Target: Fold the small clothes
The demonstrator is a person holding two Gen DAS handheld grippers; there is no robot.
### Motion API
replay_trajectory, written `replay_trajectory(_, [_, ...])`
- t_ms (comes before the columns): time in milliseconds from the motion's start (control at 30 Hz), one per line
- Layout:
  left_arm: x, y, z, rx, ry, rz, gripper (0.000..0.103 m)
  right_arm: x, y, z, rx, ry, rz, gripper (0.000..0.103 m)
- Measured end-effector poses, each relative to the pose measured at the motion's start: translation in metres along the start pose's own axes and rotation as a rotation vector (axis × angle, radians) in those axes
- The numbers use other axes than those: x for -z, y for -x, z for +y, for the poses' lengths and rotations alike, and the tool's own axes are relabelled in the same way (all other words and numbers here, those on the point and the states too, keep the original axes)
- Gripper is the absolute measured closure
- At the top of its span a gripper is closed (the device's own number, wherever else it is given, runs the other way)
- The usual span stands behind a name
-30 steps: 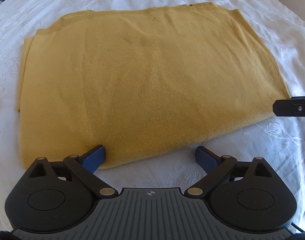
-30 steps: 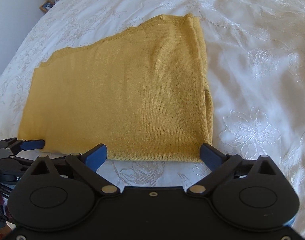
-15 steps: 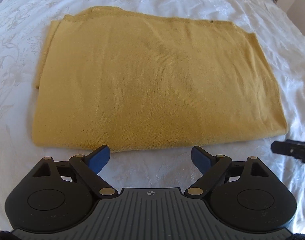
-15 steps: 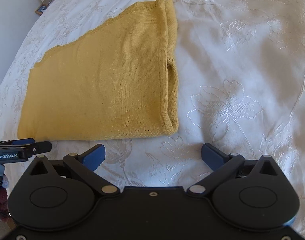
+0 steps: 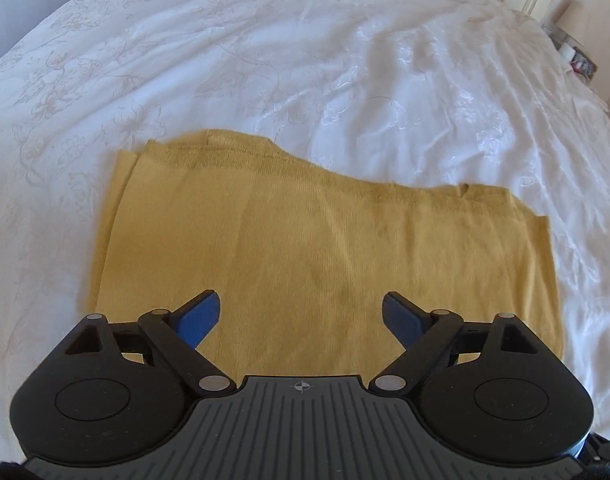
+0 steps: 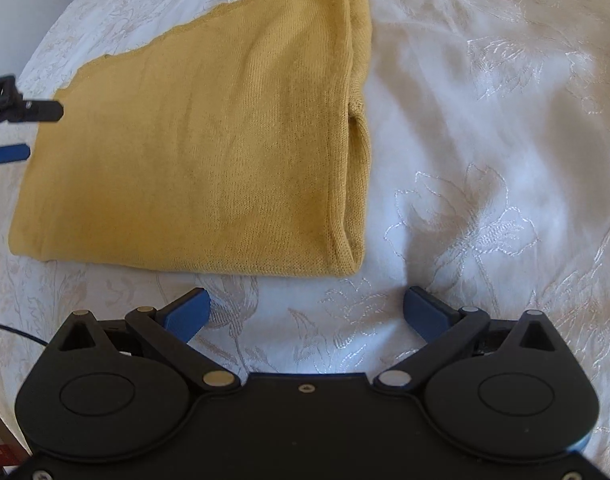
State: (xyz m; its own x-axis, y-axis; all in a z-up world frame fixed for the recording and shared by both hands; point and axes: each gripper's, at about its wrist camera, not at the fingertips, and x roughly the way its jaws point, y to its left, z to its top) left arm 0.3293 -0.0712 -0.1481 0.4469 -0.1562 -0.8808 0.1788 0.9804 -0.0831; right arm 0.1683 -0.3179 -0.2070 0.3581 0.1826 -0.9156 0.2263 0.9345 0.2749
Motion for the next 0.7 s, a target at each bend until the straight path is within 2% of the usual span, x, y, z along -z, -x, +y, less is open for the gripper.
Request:
replay_trajectory(167, [-0.019, -0.031, -0.014, -0.048, -0.042, 0.041, 0.014, -0.003, -0.003, -0.001, 0.005, -0.01, 0.001, 0.0])
replay_trajectory(333, [-0.016, -0.068, -0.013, -0.097, -0.063, 0.157, 0.011, -0.007, -0.002, -0.01, -0.028, -0.048, 0.006, 0.0])
replay_trajectory(467, [-0.012, -0.074, -0.01, -0.092, -0.057, 0.157, 0.004, -0.015, 0.003, -0.031, -0.097, -0.129, 0.023, 0.0])
replay_trajectory(567, [-0.009, -0.075, -0.009, -0.092, -0.072, 0.152, 0.0, -0.022, 0.008, -0.051, -0.182, -0.229, 0.042, 0.0])
replay_trajectory(700, [-0.007, -0.075, -0.006, -0.081, -0.068, 0.145, 0.0, -0.028, 0.025, -0.07, -0.249, -0.334, -0.032, 0.001])
